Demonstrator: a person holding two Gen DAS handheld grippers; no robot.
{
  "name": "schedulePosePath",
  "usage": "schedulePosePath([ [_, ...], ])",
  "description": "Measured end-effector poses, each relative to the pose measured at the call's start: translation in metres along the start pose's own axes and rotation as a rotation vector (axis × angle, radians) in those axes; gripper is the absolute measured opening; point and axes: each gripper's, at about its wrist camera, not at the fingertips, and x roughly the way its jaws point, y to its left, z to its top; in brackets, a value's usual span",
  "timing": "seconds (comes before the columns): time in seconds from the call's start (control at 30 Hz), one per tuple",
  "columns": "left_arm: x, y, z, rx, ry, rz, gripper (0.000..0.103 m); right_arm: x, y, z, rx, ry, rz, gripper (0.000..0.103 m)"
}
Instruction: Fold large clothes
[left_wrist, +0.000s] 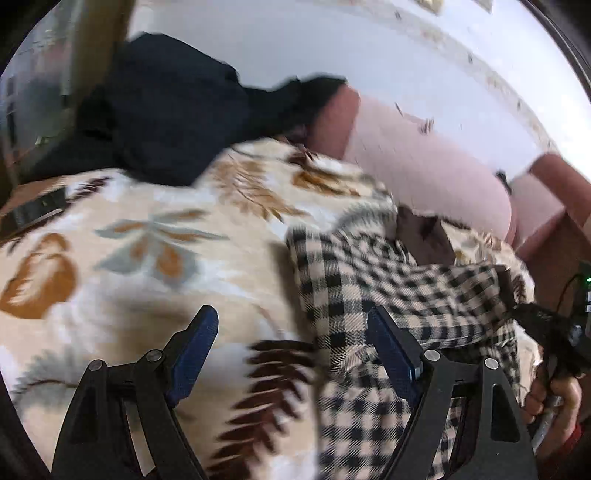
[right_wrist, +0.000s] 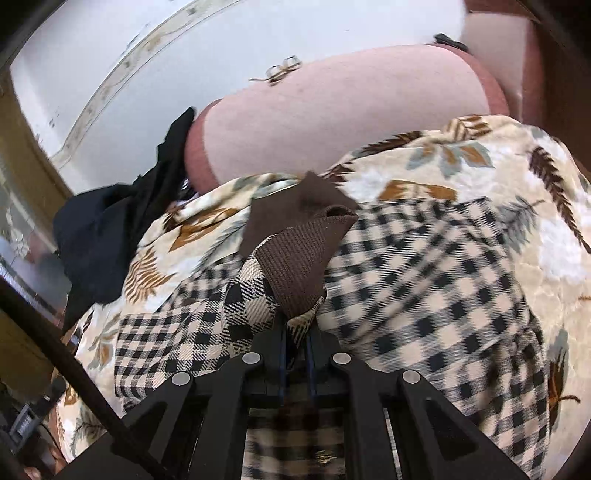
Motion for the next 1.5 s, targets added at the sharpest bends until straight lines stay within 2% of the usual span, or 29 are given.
schedulePosePath([
  [0.13,0.03,-0.02,0.004,-0.008,0.023,-0.024,0.082,0.001,-0.034,-0.001,0.034,-0.009,-0.042,0.009],
  [0.2,0.045,-0.025,0.001,-0.011,0.048,-0.009,0.074,0.005,-0.051,-0.002,0.053,-0.005,-0.065,0.009],
  [0.23,0.057,-0.029,-0.001,-0.002,0.077,0.008,0.057,0.008,-0.057,-0.002,0.064,0.001,-0.07,0.009],
  [0.27,0.068,-0.032,-0.004,0.016,0.113,0.024,0.037,0.011,-0.067,-0.004,0.082,0.011,-0.07,0.009],
  [0.33,0.09,-0.039,-0.013,0.062,0.181,0.064,0.013,0.017,-0.083,-0.008,0.118,0.035,-0.058,0.009],
  [0.4,0.097,-0.049,-0.022,0.117,0.18,0.095,0.007,0.024,-0.093,-0.013,0.136,0.056,-0.047,0.009],
  [0.47,0.089,-0.063,-0.024,0.183,0.141,0.149,0.001,0.03,-0.096,-0.017,0.142,0.068,-0.042,0.009],
  [0.57,0.054,-0.081,-0.015,0.189,0.093,0.091,0.001,0.029,-0.097,-0.017,0.137,0.068,-0.031,0.009],
  [0.7,-0.006,-0.113,0.011,0.215,-0.044,0.025,0.001,0.003,-0.107,0.002,0.15,-0.005,-0.013,0.009],
  [0.73,-0.014,-0.12,0.02,0.216,-0.074,0.014,0.004,-0.002,-0.11,0.007,0.151,-0.018,-0.012,0.009],
  [0.77,-0.014,-0.125,0.027,0.219,-0.078,0.002,0.018,-0.005,-0.113,0.01,0.146,-0.021,-0.015,0.009],
  [0.8,-0.009,-0.13,0.034,0.219,-0.064,-0.005,0.03,-0.005,-0.115,0.013,0.132,-0.014,-0.02,0.009],
  [0.83,0.001,-0.132,0.039,0.211,-0.049,-0.003,0.049,-0.002,-0.116,0.014,0.114,0.0,-0.025,0.009],
  [0.9,0.026,-0.133,0.039,0.217,-0.029,0.024,0.051,0.006,-0.119,0.013,0.089,0.033,-0.033,0.009],
  [0.97,0.055,-0.135,0.03,0.26,0.026,0.068,0.05,0.017,-0.122,0.01,0.077,0.062,-0.04,0.009],
  [1.0,0.075,-0.135,0.023,0.289,0.07,0.096,0.047,0.023,-0.125,0.008,0.079,0.074,-0.041,0.009],
  [1.07,0.107,-0.132,0.011,0.321,0.141,0.144,0.032,0.035,-0.131,0.005,0.1,0.097,-0.034,0.009],
  [1.13,0.131,-0.122,0.002,0.304,0.192,0.167,0.031,0.045,-0.135,0.003,0.102,0.103,-0.041,0.009],
  [1.2,0.144,-0.112,-0.003,0.272,0.194,0.167,0.032,0.048,-0.136,0.003,0.096,0.086,-0.042,0.009],
  [1.23,0.145,-0.11,-0.005,0.273,0.159,0.178,0.039,0.05,-0.137,0.004,0.101,0.083,-0.04,0.008],
  [1.27,0.146,-0.11,-0.007,0.288,0.137,0.22,0.053,0.05,-0.138,0.004,0.107,0.081,-0.038,0.008],
  [1.3,0.146,-0.11,-0.008,0.298,0.122,0.25,0.057,0.05,-0.138,0.004,0.108,0.081,-0.036,0.008],
  [1.37,0.143,-0.109,-0.008,0.31,0.123,0.253,0.058,0.045,-0.136,0.006,0.087,0.088,-0.051,0.009],
  [1.43,0.136,-0.105,-0.003,0.3,0.144,0.224,0.058,0.033,-0.135,0.009,0.078,0.069,-0.096,0.019],
  [1.5,0.119,-0.098,0.0,0.281,0.134,0.187,0.058,0.021,-0.138,0.011,0.084,0.049,-0.111,0.025],
])
